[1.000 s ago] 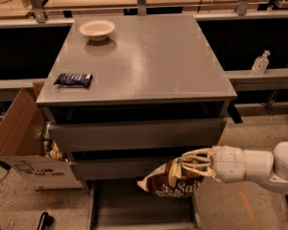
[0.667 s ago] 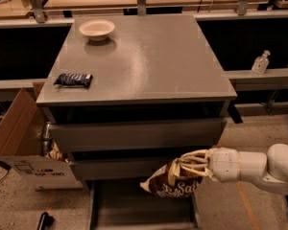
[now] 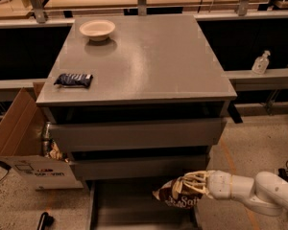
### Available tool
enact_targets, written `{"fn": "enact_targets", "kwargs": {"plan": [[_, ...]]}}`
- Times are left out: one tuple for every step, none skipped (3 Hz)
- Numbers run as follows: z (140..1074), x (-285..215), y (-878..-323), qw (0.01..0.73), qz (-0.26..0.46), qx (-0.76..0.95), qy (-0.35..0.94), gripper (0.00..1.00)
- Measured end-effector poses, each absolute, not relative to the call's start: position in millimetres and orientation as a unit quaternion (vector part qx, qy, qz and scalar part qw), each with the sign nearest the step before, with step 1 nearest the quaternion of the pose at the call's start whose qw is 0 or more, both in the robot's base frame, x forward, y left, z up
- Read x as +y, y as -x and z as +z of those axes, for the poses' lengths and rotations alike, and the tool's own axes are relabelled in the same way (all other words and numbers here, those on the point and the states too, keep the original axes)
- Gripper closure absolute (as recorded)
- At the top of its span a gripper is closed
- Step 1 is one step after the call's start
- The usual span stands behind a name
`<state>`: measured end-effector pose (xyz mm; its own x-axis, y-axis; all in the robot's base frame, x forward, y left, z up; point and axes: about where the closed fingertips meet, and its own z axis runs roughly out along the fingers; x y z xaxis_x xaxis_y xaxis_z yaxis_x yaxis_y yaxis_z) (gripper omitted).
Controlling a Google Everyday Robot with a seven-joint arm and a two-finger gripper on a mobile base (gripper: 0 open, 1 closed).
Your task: Place brown chip bag into bottom drawer
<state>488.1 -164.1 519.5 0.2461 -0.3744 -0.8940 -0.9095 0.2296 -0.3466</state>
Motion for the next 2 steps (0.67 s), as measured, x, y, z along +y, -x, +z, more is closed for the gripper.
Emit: {"fn": "enact_targets", "kwargs": {"plan": [[477,-166,-498,0.543,0.248,0.570,0.564,1.00],[445,-154,-510,0.523,0.258,0.586,0.563,1.00]]}}
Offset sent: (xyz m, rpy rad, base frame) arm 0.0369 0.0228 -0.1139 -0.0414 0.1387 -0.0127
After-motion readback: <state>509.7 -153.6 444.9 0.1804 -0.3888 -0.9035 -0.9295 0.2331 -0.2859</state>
